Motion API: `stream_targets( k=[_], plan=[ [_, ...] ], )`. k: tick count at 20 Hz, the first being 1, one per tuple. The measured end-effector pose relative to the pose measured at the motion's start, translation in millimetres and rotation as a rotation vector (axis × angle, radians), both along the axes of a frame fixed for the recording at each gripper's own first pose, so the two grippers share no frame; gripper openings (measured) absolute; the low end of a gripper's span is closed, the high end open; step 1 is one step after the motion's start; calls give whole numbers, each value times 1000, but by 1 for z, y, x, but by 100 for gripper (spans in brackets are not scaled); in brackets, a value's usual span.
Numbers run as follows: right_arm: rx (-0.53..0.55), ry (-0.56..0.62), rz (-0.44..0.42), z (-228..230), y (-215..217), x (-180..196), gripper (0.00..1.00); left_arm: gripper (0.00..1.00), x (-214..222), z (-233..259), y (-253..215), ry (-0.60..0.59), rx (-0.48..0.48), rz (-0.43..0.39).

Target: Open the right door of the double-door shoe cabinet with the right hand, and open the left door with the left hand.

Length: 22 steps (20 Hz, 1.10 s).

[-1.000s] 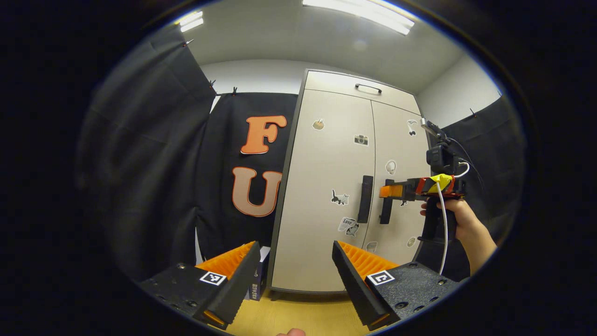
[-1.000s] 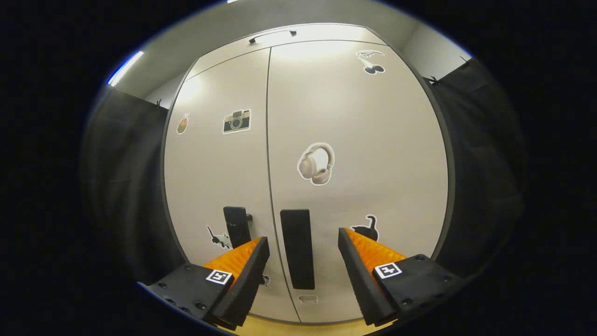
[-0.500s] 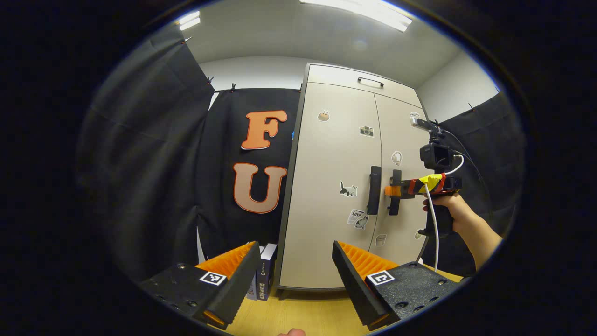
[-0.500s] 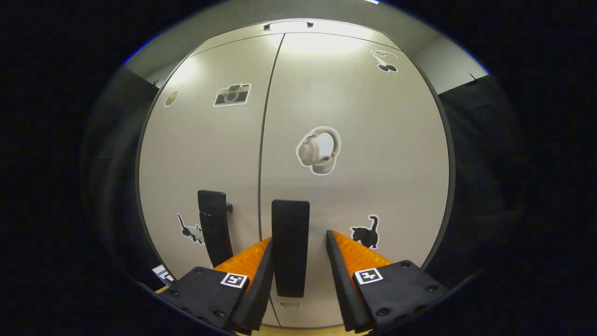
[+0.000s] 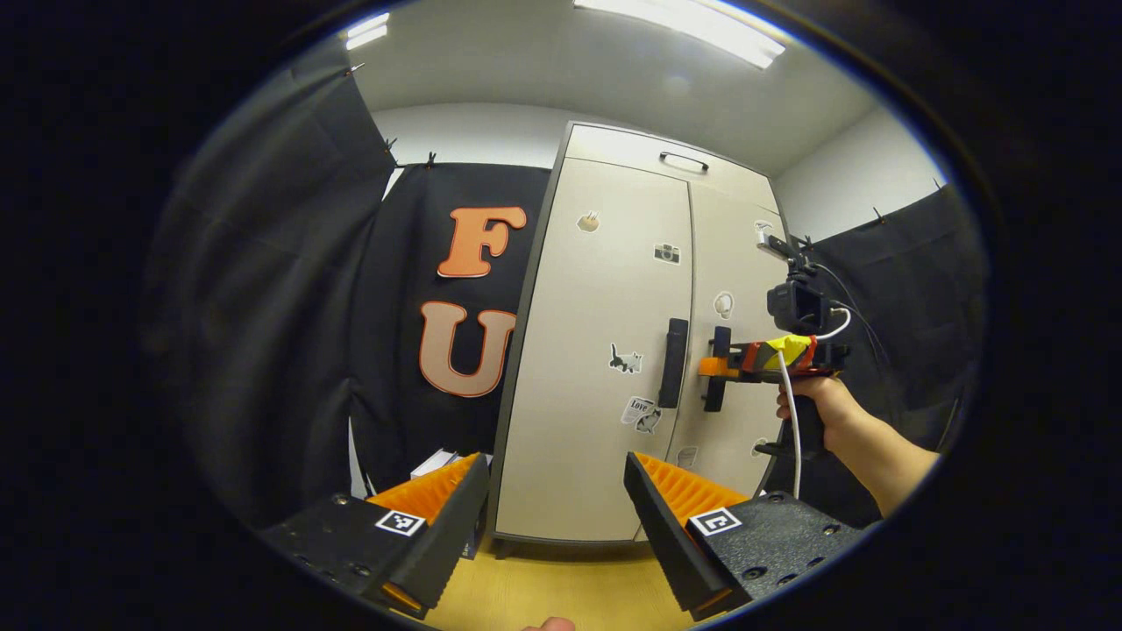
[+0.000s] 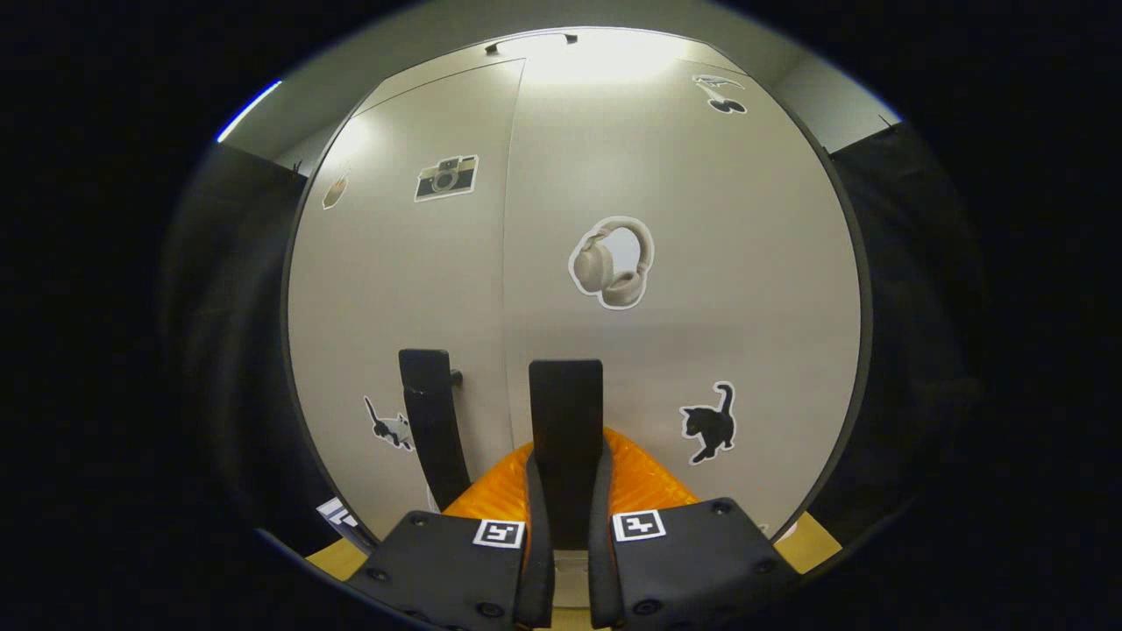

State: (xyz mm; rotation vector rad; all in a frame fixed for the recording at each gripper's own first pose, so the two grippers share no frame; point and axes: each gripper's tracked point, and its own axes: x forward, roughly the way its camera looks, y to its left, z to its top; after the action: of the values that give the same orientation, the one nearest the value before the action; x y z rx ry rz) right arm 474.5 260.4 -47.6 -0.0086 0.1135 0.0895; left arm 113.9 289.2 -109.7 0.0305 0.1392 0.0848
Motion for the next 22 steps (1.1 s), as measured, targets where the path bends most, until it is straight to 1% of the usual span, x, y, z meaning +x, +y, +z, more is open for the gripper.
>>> stream_targets(
  k=[2, 3, 5, 6, 7, 8, 9, 11, 12, 13, 14, 17, 18, 22],
  plan=[
    [-7, 13, 46, 1, 0, -11, 23, 94, 0, 6, -9, -13, 19, -8],
    [-9, 22, 75, 1, 0, -18, 23, 97, -1, 8, -15, -17, 30, -12],
    [5, 40, 125, 2, -3, -35, 24, 97, -3, 9, -26, -16, 39, -19],
    [16, 46, 144, 3, -5, -44, 24, 94, -4, 8, -35, -12, 32, -27],
    [21, 48, 160, 5, -6, -50, 24, 94, -3, 6, -44, -5, 17, -38],
    [18, 48, 174, 5, -9, -55, 24, 97, -3, 3, -53, 5, 1, -52],
    [13, 42, 187, 6, -12, -61, 24, 94, -3, 1, -61, 14, -11, -65],
    [9, 42, 212, 7, -20, -74, 23, 94, -6, 1, -71, 19, -15, -74],
    [8, 44, 221, 8, -24, -81, 24, 97, -8, 3, -75, 16, -9, -73],
    [3, 44, 230, 9, -29, -88, 24, 97, -10, 5, -78, 12, -2, -70],
    [-4, 44, 237, 10, -35, -94, 24, 94, -11, 6, -81, 8, 3, -68],
    [-3, 48, 250, 13, -57, -113, 23, 94, -13, 10, -92, -7, 3, -62],
    [1, 50, 247, 13, -65, -119, 23, 97, -14, 11, -97, -9, 1, -62],
    [3, 46, 223, 16, -99, -135, 23, 97, -13, 11, -116, -14, -5, -68]
  ],
)
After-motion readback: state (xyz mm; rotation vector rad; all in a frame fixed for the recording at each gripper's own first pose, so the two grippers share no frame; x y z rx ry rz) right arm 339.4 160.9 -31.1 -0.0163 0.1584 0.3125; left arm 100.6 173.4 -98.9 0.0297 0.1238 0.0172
